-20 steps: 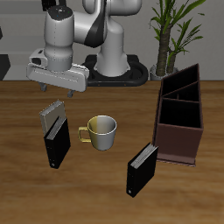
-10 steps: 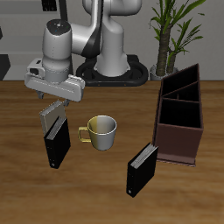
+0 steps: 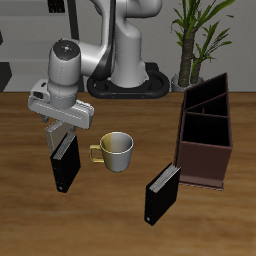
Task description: Place the yellow book into the left desk caddy's right compartment
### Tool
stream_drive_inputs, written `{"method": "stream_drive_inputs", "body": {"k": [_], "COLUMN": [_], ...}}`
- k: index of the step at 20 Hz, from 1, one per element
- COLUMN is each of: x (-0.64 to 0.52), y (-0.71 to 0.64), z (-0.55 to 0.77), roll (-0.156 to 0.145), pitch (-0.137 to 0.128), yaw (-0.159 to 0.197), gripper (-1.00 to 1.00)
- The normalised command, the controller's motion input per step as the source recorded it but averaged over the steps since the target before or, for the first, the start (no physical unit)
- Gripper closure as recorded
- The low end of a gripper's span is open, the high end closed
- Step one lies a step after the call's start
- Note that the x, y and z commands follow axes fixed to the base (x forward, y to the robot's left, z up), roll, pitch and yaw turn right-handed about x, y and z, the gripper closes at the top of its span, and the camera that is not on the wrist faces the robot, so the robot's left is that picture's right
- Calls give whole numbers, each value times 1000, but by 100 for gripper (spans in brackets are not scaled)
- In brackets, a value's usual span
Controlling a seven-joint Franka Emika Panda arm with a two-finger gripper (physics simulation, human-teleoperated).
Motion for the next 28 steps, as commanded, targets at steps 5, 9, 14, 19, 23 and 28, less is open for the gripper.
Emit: {"method": "stream_drive_inputs", "body": {"k": [5,9,14,19,23,28], "x": [-19,-80,-29,-57,81,104], "y": [-60,-102,4,207,399,336], "z": [-264,-211,44,307,326,321], "roll": [-4,-11,0,15,32,23], "pitch": [31,15,-10,-34,-15,-19], "yaw": [-31,-64,-16,-6,33,20], "gripper": [-100,100,100,100,100,100]}}
